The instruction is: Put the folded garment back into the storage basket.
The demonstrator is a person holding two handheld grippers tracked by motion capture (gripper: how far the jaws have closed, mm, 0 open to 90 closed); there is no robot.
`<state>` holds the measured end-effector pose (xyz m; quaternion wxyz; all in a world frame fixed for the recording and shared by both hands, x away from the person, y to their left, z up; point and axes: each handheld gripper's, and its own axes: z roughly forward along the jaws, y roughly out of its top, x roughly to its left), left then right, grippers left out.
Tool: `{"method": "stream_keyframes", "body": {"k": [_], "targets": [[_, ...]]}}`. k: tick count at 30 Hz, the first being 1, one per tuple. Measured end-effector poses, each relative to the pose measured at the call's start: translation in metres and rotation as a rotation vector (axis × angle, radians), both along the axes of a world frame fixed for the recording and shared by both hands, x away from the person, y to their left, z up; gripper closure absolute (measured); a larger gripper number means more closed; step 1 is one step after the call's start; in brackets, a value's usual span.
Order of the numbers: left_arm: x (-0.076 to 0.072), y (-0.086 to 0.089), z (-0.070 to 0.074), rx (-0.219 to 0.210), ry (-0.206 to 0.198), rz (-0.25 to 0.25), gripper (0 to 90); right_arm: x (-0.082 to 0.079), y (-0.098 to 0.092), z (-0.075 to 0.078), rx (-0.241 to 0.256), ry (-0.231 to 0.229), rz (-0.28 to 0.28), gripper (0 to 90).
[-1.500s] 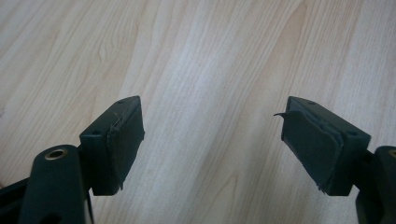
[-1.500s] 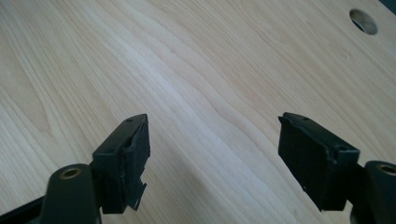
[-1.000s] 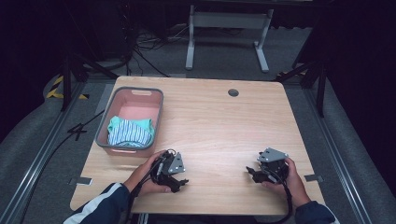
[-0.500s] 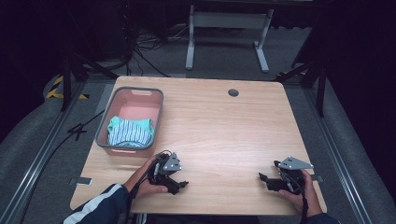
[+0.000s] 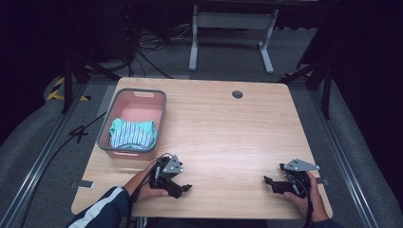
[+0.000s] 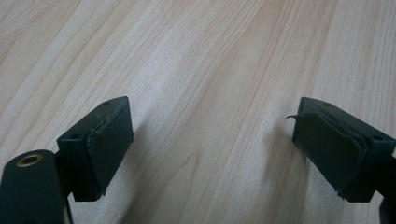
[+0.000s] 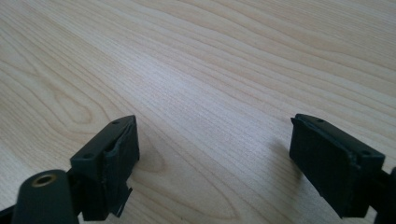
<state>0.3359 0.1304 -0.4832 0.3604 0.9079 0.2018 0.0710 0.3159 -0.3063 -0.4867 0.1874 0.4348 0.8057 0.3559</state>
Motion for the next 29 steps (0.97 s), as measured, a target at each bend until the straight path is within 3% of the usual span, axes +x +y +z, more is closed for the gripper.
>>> {"method": "stream_keyframes", "body": {"k": [11,18,29], "targets": [[0.0026,-0.0029,0.0002,0.02,-0.005,-0.013,7.3,0.0018,0.0004,0.0,-0.004,0.0,-0.004,16.0],[0.0004,-0.0036,-0.0001,0.021,0.008,0.016,6.2,0.0041,0.001,0.0,-0.005,0.002,-0.006,15.4],[0.0019,-0.0057,-0.0006,0.029,0.01,0.017,2.4,0.0044,0.0012,0.0,-0.001,0.003,-0.009,15.4]]}}
